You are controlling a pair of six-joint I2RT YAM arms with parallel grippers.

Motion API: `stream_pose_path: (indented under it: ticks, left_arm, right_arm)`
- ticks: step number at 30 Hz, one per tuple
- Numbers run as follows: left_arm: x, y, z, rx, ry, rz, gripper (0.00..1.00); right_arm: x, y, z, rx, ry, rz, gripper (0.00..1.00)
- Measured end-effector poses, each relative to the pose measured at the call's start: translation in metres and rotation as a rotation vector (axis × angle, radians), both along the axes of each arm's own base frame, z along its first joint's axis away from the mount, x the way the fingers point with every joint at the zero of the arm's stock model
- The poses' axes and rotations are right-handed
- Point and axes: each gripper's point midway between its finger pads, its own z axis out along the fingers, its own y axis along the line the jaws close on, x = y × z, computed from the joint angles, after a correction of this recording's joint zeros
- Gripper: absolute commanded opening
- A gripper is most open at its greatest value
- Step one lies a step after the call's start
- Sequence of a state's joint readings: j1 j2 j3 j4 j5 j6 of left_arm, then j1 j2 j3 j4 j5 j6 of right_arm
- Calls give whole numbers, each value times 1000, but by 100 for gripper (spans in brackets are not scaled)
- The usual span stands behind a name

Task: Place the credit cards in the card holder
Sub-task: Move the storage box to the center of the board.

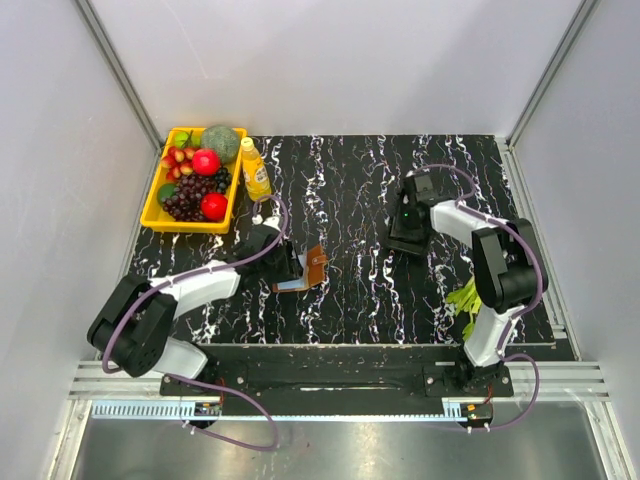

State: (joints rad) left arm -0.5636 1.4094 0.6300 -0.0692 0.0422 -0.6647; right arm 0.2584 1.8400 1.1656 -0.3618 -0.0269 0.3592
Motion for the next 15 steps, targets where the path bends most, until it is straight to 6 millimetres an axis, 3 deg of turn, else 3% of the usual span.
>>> stream_pose_path:
  ticks: [8, 12, 15]
  left_arm:
    - [6, -17, 3, -33, 7, -48, 51]
    - [6, -23, -2, -22, 22, -66, 51]
    - [5, -24, -4, -15, 25, -68, 51]
  right_arm:
    - [-40, 81, 1, 140, 19, 128, 37]
    - [-50, 100, 2, 173, 25, 172, 42]
    - [-59, 104, 8, 163, 13, 206, 46]
